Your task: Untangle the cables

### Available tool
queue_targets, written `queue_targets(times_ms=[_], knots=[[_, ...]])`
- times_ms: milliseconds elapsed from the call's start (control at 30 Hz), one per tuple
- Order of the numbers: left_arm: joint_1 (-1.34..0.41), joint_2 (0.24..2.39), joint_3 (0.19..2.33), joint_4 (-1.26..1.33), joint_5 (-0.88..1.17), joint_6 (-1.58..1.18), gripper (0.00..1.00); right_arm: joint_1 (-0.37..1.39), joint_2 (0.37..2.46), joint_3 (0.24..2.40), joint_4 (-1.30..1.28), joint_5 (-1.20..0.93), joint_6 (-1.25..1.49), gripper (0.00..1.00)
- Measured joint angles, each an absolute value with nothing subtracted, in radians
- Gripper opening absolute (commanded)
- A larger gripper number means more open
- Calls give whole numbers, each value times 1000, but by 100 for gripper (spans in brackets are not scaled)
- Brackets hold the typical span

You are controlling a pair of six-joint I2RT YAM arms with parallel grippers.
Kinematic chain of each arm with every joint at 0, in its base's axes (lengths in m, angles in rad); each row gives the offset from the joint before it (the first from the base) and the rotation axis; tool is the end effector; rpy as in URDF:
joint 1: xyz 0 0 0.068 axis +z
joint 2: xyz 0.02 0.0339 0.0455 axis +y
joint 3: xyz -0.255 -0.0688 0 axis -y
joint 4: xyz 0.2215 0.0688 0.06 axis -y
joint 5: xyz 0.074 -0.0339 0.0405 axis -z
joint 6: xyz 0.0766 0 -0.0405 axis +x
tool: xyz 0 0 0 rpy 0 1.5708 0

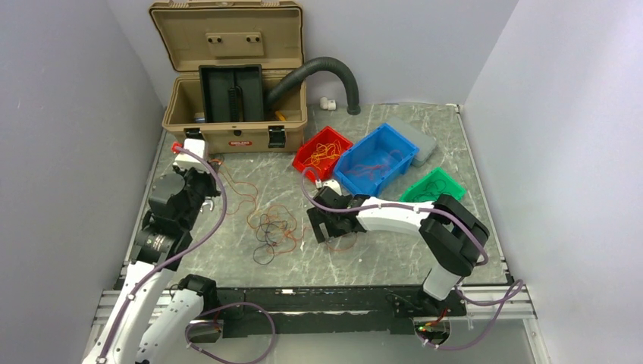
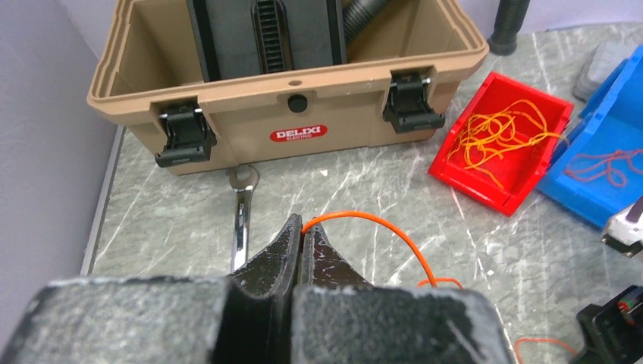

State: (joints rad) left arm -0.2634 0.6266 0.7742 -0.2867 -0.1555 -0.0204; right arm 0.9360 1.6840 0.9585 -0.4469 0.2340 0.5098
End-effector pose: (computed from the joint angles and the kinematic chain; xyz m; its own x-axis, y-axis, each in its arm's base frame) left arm 0.1691 -0.0333 0.3342 -0.1361 0.0158 -0.9906 0.1064 0.9943 0.0013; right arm 0.1993 0.2406 0.1279 -0.8333 -0.3309 -0.4429 -0.3704 0.9289 0.0028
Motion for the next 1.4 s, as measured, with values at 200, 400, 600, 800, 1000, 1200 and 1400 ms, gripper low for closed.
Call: queue_targets(times_ms=[200,400,600,800,1000,1200,1400], knots=[[-263,631,804,-302,-150,-47,0,936,1670,921,-349,236,517,31],[-263,616,802,-305,-160,-50,0,932,1667,920,-361,280,554,0],[-263,612,802,-323,-363,-76,0,822,1464,881,-531,375,612,0],[-248,634,803,-410,-748,-160,0,482,1000,866,-662,508,686,0],[-191,633,812,-462,-963,-236,0,329,856,955,-841,622,732,0],[-151,641,840,-494,-1013,-285,0,281,867,1076,-888,663,701,0],[-148,563,801,-407,-727,-193,0,278,876,1187,-829,512,559,0]])
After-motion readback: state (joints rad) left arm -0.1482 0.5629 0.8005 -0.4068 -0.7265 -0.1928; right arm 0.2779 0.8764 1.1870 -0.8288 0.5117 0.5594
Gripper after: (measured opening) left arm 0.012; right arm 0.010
